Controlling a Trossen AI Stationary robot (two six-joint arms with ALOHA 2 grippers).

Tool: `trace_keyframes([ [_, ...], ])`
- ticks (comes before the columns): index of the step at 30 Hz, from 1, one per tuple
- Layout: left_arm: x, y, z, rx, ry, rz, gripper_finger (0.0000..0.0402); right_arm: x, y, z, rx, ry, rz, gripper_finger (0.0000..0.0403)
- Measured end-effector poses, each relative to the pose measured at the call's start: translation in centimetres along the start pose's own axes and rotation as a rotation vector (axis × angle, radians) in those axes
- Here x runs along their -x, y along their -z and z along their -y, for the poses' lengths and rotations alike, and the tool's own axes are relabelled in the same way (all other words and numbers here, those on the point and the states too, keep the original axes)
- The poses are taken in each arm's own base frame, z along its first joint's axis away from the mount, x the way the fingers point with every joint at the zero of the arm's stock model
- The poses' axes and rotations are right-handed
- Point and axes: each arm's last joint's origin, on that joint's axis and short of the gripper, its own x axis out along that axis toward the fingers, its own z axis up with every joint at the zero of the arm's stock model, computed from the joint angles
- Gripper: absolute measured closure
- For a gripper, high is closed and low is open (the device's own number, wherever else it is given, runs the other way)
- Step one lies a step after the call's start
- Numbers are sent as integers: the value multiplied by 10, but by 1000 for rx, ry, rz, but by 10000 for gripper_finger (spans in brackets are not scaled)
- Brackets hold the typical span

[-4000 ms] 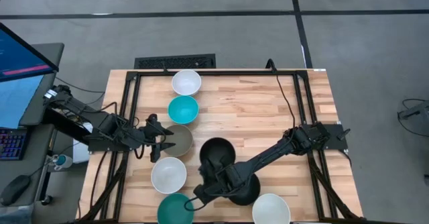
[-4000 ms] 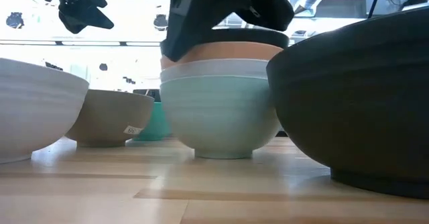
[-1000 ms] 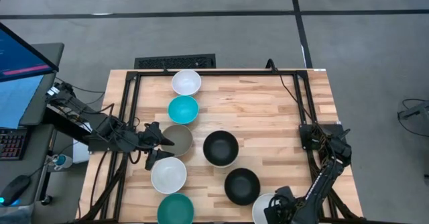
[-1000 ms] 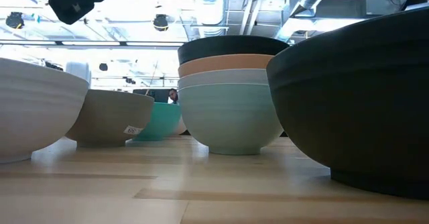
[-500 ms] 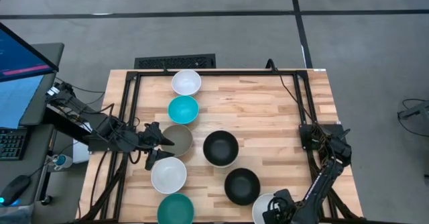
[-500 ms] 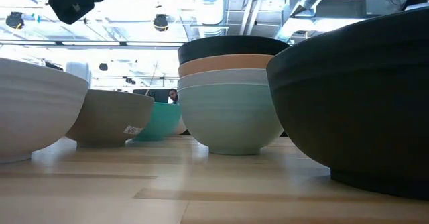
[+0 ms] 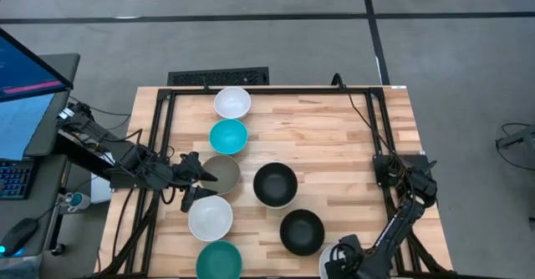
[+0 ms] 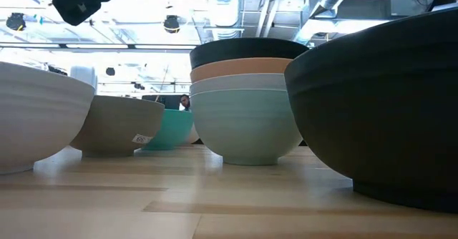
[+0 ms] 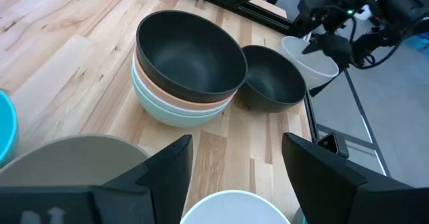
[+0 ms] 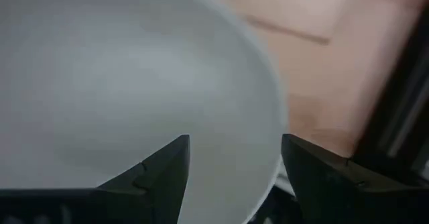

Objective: Nest bowls inside each other
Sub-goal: Stack the white bowl on the black bowl

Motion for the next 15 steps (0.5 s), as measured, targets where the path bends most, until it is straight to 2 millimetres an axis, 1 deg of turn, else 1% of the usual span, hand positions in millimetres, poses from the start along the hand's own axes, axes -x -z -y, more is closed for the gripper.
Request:
trace_keyframes([
  [2,0,0,0,-1,0,0,180,-2,-1,1,-9,23,-4,143],
  [10,0,0,0,-8,-6,2,180,-2,-1,1,-8,22,-6,143],
  [15,0,0,-1,-27,-14,7,180,-5,5,2,12,-1,-27,143],
])
